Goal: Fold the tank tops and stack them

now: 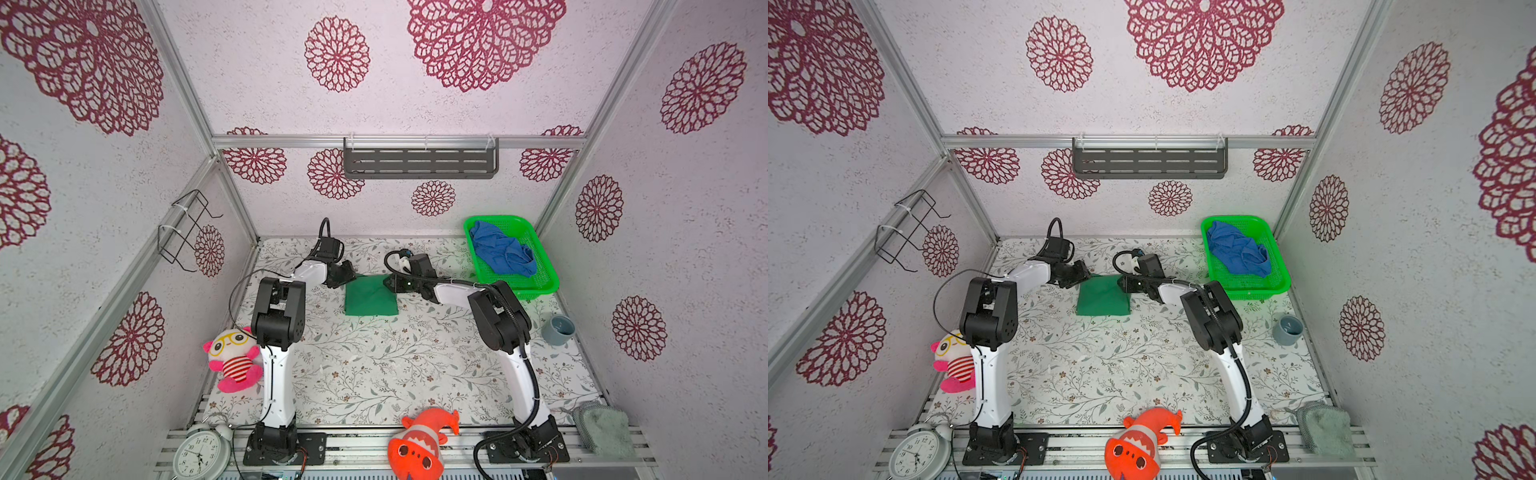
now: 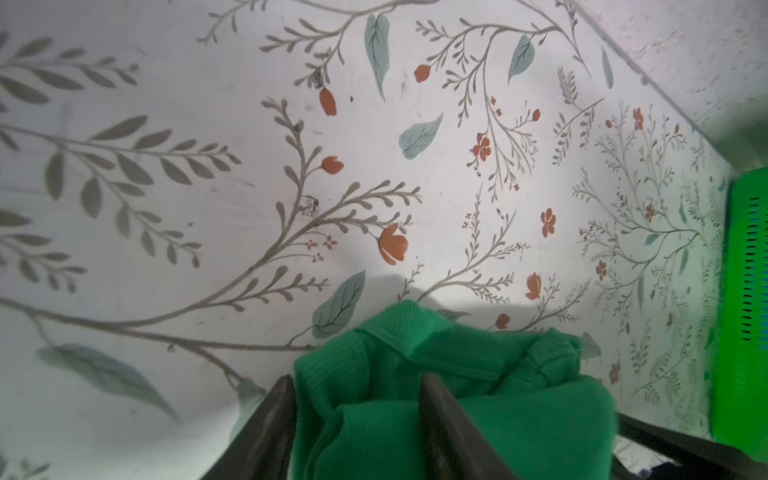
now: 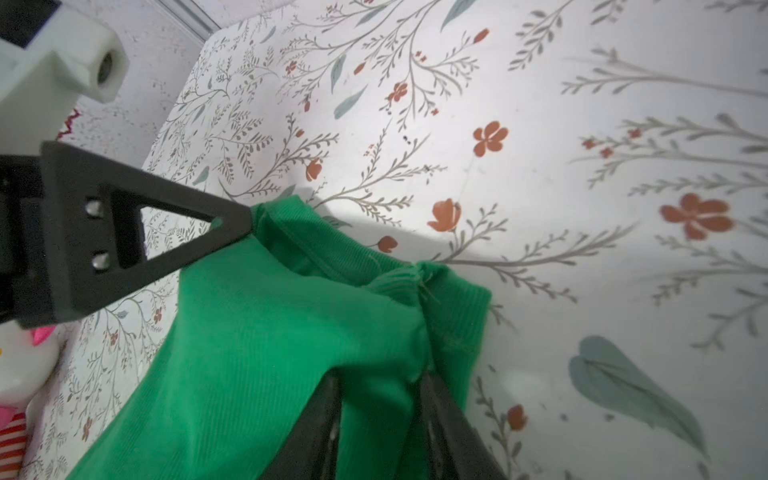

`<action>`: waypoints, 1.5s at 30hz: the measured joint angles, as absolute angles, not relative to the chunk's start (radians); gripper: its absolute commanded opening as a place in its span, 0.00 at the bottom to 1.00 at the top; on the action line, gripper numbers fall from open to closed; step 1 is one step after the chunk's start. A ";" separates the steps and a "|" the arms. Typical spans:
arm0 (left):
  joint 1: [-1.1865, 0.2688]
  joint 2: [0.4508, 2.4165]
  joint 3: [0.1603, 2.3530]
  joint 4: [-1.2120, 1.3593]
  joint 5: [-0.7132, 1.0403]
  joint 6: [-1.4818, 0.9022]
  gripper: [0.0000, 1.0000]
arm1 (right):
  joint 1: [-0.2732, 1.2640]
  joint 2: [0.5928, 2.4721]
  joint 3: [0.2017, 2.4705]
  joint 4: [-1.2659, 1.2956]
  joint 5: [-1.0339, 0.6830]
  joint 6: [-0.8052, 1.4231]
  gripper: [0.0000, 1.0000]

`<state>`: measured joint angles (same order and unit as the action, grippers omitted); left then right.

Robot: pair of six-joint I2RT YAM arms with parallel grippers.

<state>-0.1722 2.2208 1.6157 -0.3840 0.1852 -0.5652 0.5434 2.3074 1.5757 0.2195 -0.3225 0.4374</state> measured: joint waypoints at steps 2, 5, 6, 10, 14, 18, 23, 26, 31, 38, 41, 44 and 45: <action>-0.172 2.167 1.565 -0.400 0.152 -0.552 0.56 | 0.542 2.280 1.534 0.212 -0.318 0.436 0.44; -0.179 2.046 1.521 -0.454 0.093 -0.545 0.56 | 0.542 2.201 1.467 0.180 -0.319 0.426 0.55; -0.181 2.004 1.519 -0.468 0.075 -0.544 0.56 | 0.542 2.167 1.446 0.171 -0.318 0.422 0.57; -0.226 1.833 1.536 -0.503 -0.051 -0.542 0.60 | 0.543 1.984 1.368 0.157 -0.309 0.398 0.67; -0.320 1.800 1.570 -0.519 -0.102 -0.550 0.68 | 0.541 1.828 1.318 0.150 -0.280 0.368 0.71; -0.408 1.878 1.578 -0.564 -0.103 -0.562 0.69 | 0.539 1.745 1.264 0.113 -0.236 0.331 0.76; -0.442 2.047 1.608 -0.638 -0.086 -0.573 0.69 | 0.536 1.696 1.161 0.047 -0.188 0.298 0.83; -0.437 2.114 1.615 -0.688 -0.086 -0.572 0.69 | 0.529 1.660 1.105 0.015 -0.163 0.284 0.86; -0.433 2.176 1.682 -0.748 -0.085 -0.561 0.71 | 0.500 1.573 1.046 -0.008 -0.134 0.267 0.90; -0.432 2.262 1.811 -0.843 -0.135 -0.470 0.72 | 0.457 1.502 1.003 -0.004 -0.123 0.252 0.90; -0.428 2.293 1.861 -0.883 -0.155 -0.431 0.72 | 0.445 1.491 0.977 -0.004 -0.123 0.248 0.90; -0.418 2.301 1.891 -0.908 -0.174 -0.396 0.73 | 0.436 1.484 0.955 -0.005 -0.123 0.245 0.90; -0.413 2.306 1.905 -0.918 -0.184 -0.383 0.73 | 0.432 1.481 0.949 -0.005 -0.123 0.245 0.90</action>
<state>-0.4126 2.3058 1.9053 -0.9180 -0.1844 -0.3828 0.4320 1.4811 0.9489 -0.0051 -0.1230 0.2451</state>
